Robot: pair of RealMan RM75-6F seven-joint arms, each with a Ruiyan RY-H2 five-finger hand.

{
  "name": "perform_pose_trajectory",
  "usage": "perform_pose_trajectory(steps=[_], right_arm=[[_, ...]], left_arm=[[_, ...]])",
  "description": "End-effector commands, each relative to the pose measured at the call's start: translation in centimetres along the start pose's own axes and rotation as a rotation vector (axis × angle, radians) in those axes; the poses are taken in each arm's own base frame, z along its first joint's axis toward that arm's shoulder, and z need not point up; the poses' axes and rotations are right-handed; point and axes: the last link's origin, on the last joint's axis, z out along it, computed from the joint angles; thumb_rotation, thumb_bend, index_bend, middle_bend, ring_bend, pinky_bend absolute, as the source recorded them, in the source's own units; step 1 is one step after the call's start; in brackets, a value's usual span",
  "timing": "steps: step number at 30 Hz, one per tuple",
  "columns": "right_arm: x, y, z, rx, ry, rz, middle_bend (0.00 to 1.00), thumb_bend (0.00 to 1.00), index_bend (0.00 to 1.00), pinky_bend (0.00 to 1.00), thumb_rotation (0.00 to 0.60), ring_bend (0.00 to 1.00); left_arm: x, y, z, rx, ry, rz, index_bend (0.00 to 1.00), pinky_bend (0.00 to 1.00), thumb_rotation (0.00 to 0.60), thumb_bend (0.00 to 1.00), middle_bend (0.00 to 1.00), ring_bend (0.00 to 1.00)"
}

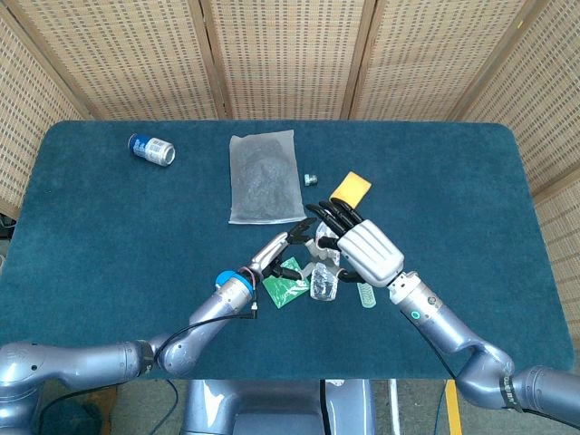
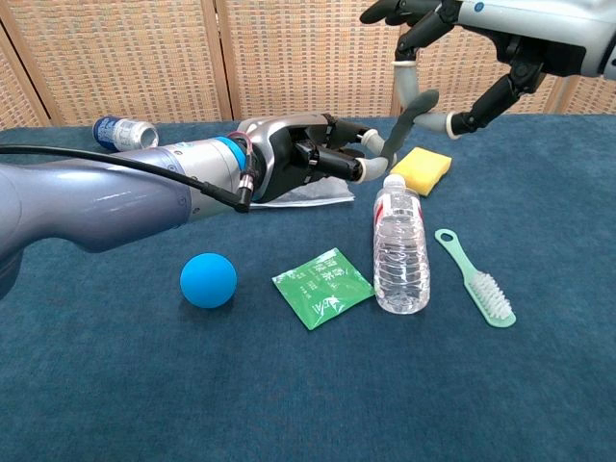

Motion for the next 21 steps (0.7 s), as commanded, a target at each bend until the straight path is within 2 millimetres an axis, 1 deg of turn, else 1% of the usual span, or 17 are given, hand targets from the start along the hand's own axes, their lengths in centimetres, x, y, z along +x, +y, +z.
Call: perform_pose_trajectory(steps=[1,7,12,17,21], right_arm=[[-0.1,0.0,-0.1,0.015,0.005,-0.041,0.15,0.67,0.76,0.00,0.600,0.00],[-0.1,-0.3,-0.2,0.034,0.007,-0.069,0.16,0.71,0.83,0.00,0.600,0.00],[0.1,-0.3,-0.3,0.043,0.019,-0.103,0.16,0.71,0.85,0.00,0.600,0.00],[0.3,0.1,-0.5,0.041,0.032,-0.143,0.16,0.71,0.85,0.00,0.600,0.00],[0.5,0.4,-0.7,0.034,0.040,-0.149,0.16,0.72,0.85,0.00,0.600,0.00]], left_arm=[[0.0,0.0,0.0,0.000,0.001,0.000,0.74,0.00,0.600,0.48,0.00,0.00],[0.1,-0.1,0.0,0.002,0.005,0.001,0.74,0.00,0.600,0.48,0.00,0.00],[0.4,-0.3,0.1,0.006,0.015,0.004,0.74,0.00,0.600,0.48,0.00,0.00],[1.2,-0.7,0.0,0.019,0.035,0.007,0.74,0.00,0.600,0.48,0.00,0.00],[2.4,-1.7,-0.4,0.043,0.060,0.019,0.74,0.00,0.600,0.48,0.00,0.00]])
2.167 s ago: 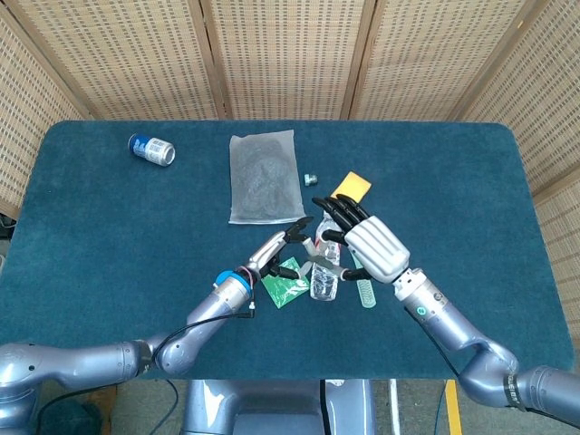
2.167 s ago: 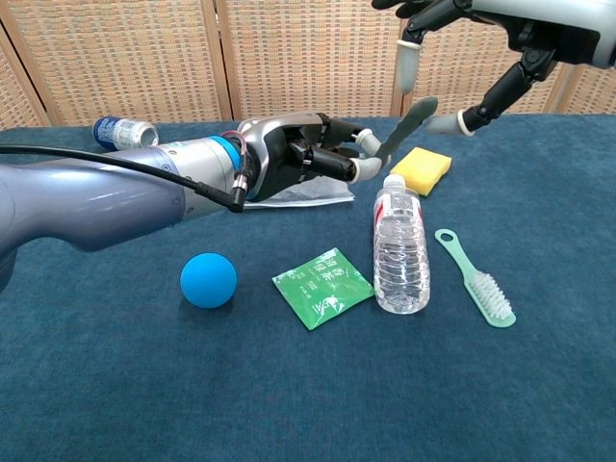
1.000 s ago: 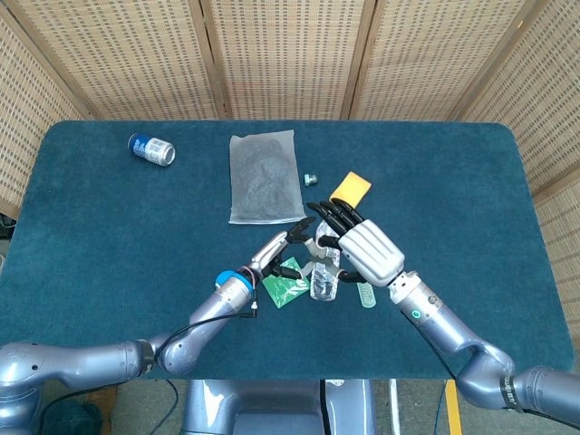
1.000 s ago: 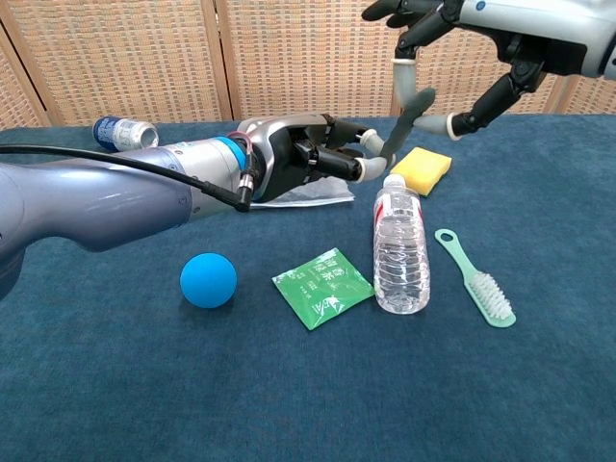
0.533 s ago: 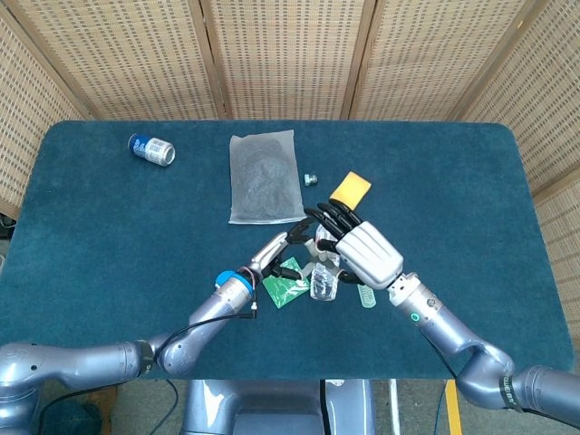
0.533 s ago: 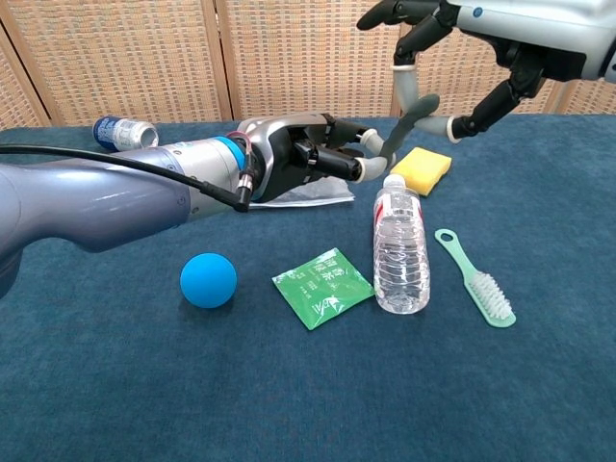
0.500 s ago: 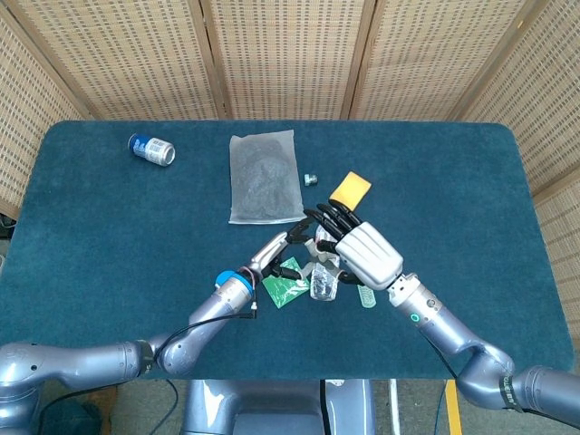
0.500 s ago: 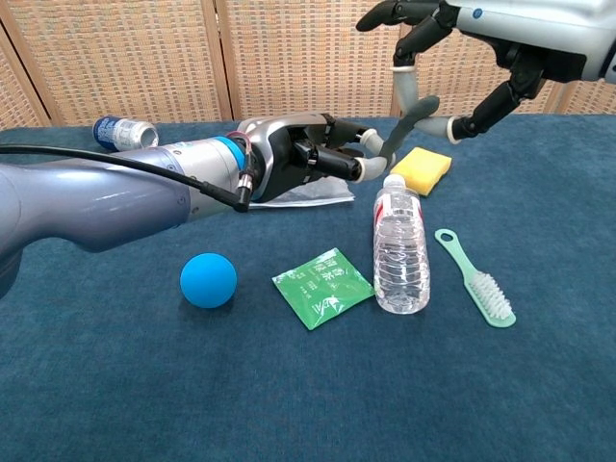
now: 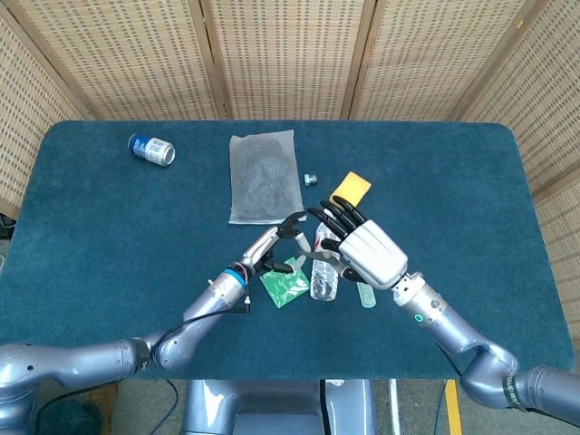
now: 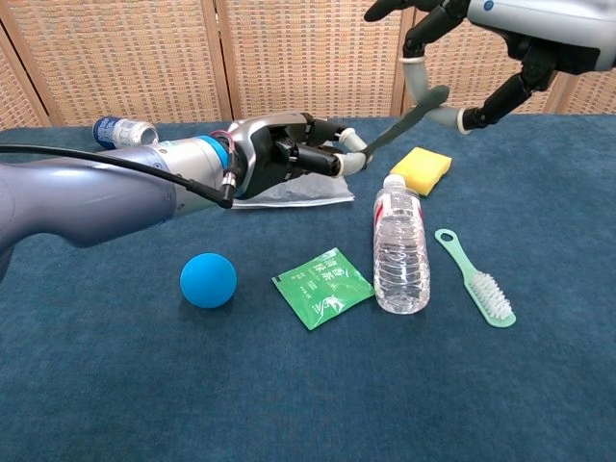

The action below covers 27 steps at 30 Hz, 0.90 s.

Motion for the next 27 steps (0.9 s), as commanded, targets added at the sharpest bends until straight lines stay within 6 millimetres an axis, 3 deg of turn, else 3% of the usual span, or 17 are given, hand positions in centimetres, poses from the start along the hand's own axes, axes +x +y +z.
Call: perform_pose_trajectory(steps=[1,11,16,17,18,22,27], right_arm=[[0.0,0.3,-0.2,-0.005,0.003,-0.004,0.16,0.72,0.85,0.00,0.600,0.00],[0.2,1.9,-1.6,-0.040,0.007,-0.043,0.16,0.71,0.85,0.00,0.600,0.00],[0.1,2.8,-2.5,-0.064,0.001,-0.054,0.16,0.71,0.85,0.00,0.600,0.00],[0.0,3.2,-2.9,-0.076,-0.004,-0.059,0.16,0.71,0.85,0.00,0.600,0.00],[-0.1,3.2,-3.1,-0.079,-0.004,-0.060,0.16,0.71,0.85,0.00,0.600,0.00],[-0.2,3.3,-3.4,-0.082,-0.003,-0.067,0.16,0.71,0.85,0.00,0.600,0.00],[-0.2,3.2,-3.5,-0.085,0.001,-0.074,0.16,0.71,0.85,0.00,0.600,0.00]], left_arm=[[1.0,-0.9,-0.2,0.021,0.021,0.003,0.74,0.00,0.600,0.48,0.00,0.00],[7.6,-4.7,-2.5,0.103,0.159,0.027,0.74,0.00,0.600,0.48,0.00,0.00],[12.2,-6.3,-4.6,0.135,0.252,0.085,0.74,0.00,0.600,0.48,0.00,0.00],[14.9,-6.9,-5.9,0.147,0.318,0.140,0.74,0.00,0.600,0.48,0.00,0.00],[15.8,-6.9,-6.6,0.150,0.332,0.161,0.74,0.00,0.600,0.48,0.00,0.00],[18.3,-6.8,-8.6,0.155,0.361,0.294,0.74,0.00,0.600,0.48,0.00,0.00],[19.5,-6.3,-9.9,0.183,0.367,0.461,0.74,0.00,0.600,0.48,0.00,0.00]])
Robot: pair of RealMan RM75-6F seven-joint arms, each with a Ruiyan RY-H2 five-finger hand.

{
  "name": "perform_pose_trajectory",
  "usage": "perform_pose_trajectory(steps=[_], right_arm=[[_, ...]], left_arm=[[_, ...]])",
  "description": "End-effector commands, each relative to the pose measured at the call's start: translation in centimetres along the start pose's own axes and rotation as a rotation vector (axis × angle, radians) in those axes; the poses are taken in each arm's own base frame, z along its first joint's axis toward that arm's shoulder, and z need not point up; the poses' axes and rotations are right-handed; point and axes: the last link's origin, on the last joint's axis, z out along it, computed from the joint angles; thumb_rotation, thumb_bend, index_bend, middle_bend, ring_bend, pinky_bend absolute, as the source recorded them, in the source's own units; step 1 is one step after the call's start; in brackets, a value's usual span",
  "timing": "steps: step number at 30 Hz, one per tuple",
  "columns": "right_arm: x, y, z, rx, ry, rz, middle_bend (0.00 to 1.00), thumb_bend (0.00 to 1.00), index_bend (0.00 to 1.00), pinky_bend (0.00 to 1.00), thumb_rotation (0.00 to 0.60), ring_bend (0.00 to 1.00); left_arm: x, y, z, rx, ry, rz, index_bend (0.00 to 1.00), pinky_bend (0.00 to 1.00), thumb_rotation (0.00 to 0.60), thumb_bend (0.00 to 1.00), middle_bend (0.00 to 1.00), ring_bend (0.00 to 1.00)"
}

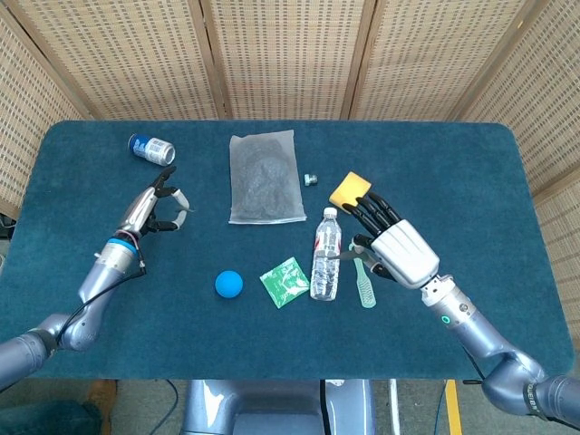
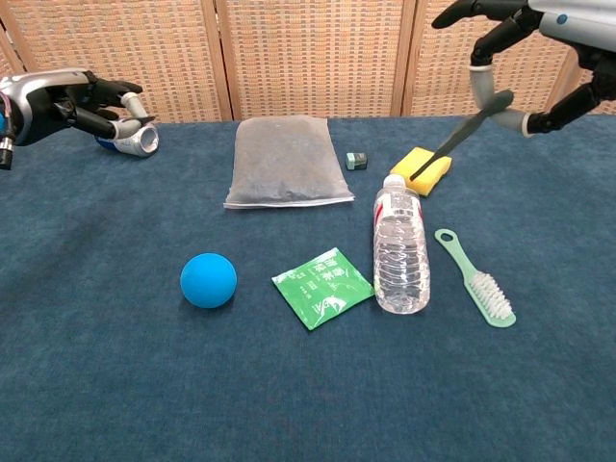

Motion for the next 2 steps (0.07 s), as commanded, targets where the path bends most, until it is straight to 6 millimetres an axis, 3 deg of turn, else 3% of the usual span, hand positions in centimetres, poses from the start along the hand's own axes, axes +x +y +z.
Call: perform_pose_trajectory(steps=[1,2], right_arm=[[0.01,-0.04,-0.11,-0.002,0.001,-0.002,0.16,0.71,0.85,0.00,0.600,0.00],[0.00,-0.05,-0.14,-0.003,0.001,-0.002,0.16,0.71,0.85,0.00,0.600,0.00]], left_arm=[[1.40,-0.40,-0.96,0.008,0.015,0.132,0.75,0.00,0.600,0.48,0.00,0.00],[1.48,-0.35,-1.03,0.010,0.015,0.142,0.75,0.00,0.600,0.48,0.00,0.00]])
